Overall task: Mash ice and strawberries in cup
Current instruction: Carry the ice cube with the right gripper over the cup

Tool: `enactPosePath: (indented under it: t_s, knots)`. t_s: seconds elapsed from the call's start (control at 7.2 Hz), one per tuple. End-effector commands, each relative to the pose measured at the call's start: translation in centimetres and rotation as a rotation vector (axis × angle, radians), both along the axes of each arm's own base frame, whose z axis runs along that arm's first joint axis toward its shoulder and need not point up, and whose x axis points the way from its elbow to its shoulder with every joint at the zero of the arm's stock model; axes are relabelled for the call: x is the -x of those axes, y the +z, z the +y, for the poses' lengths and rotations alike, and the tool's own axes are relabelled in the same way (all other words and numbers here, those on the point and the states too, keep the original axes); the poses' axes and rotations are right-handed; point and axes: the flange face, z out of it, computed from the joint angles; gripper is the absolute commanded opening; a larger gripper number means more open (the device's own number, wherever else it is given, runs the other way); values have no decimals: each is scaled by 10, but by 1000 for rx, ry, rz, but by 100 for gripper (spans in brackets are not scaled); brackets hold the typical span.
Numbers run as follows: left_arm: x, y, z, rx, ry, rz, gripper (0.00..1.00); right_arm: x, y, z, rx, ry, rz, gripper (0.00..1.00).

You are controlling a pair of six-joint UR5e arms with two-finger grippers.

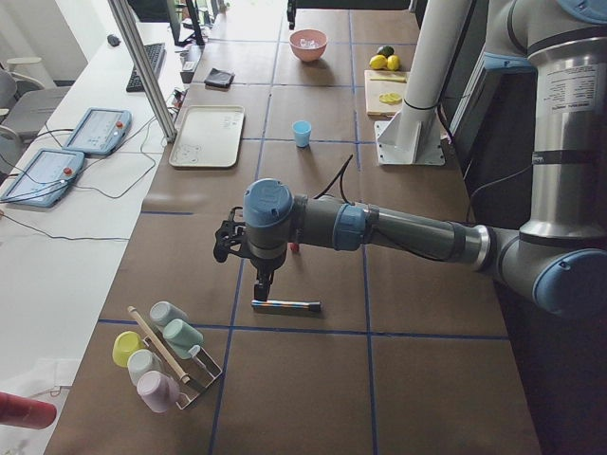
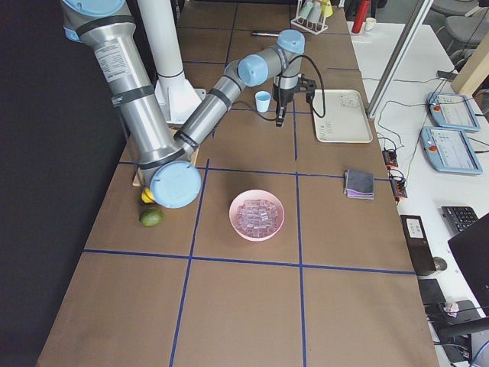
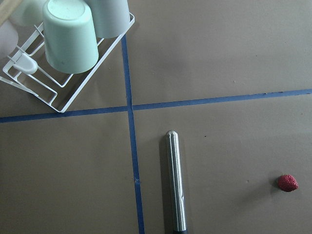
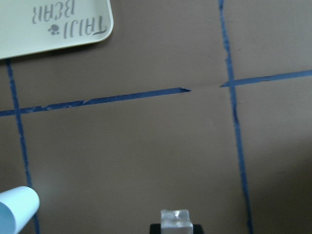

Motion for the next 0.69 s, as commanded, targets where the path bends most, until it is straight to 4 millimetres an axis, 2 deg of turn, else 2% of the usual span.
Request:
enactPosePath:
  t_s: [0.0,0.14,0.28,0.56]
  knots:
    - [-1,0,-1,-1,2,0,100,152,-52,23,-19,58,-5,0]
    - [0,0,0,0,1,0,100,207,-68,22,-25,62,18,0]
    - [0,1,0,2,1,0,100,236,-81,23,-22,57,38,1]
    - [0,3,1,5,1,0,100,260,-79,45,-28,40,55,1]
